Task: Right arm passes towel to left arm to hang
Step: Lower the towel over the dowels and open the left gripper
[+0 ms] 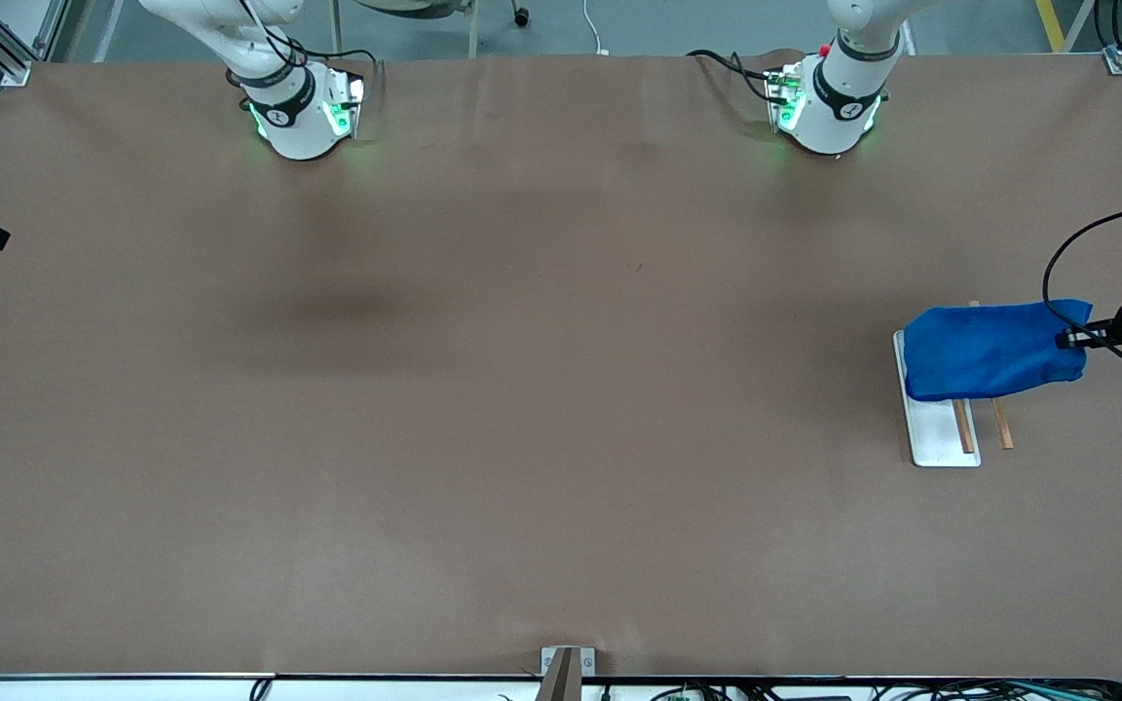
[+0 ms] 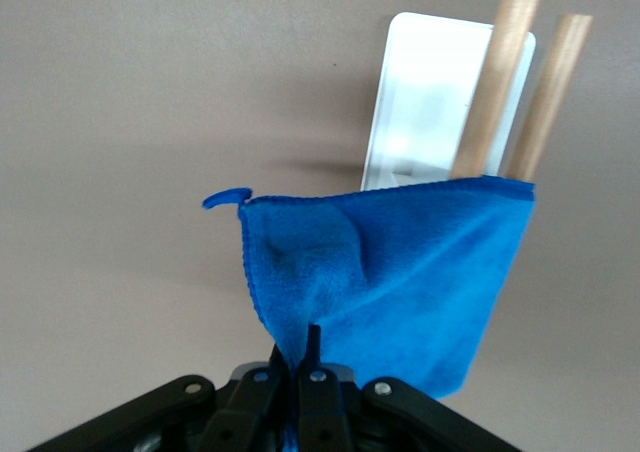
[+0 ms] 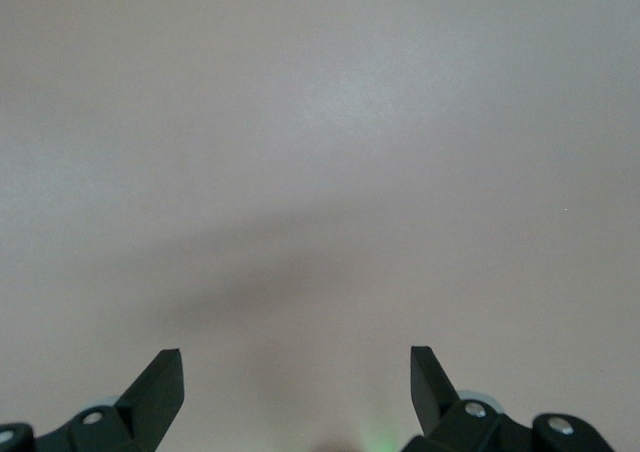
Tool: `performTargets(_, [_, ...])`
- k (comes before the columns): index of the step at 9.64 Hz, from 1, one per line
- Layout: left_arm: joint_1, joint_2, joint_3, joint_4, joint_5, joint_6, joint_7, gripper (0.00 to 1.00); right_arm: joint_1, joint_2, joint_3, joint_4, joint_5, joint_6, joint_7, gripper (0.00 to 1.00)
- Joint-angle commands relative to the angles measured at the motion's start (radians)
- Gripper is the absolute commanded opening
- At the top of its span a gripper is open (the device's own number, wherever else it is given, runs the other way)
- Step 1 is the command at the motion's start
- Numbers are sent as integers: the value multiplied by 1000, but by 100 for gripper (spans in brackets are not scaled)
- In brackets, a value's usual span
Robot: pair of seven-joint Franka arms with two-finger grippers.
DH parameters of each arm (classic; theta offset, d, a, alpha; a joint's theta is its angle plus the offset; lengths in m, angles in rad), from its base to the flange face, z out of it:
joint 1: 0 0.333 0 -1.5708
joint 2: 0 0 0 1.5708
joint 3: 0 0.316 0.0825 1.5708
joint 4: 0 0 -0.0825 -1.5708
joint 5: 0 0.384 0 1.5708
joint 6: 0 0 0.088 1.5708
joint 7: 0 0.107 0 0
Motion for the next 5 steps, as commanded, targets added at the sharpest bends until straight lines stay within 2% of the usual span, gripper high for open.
performTargets(1, [30, 31, -7, -13, -14, 29, 46, 1, -9, 3, 5, 10, -10, -12, 3, 100])
performTargets(2, [42, 37, -7, -13, -14, 35, 46, 11, -9, 3, 5, 10, -10, -11, 3, 100])
performTargets(3, [45, 43, -7, -10, -14, 35, 46, 46, -9, 3, 5, 8, -10, -11, 5, 100])
performTargets(4, [44, 42, -7, -7, -11, 31, 55, 98, -10, 3, 5, 8, -10, -11, 5, 100])
performTargets(5, [47, 42, -7, 3, -12, 26, 84, 100, -12, 3, 5, 8, -10, -12, 5, 100])
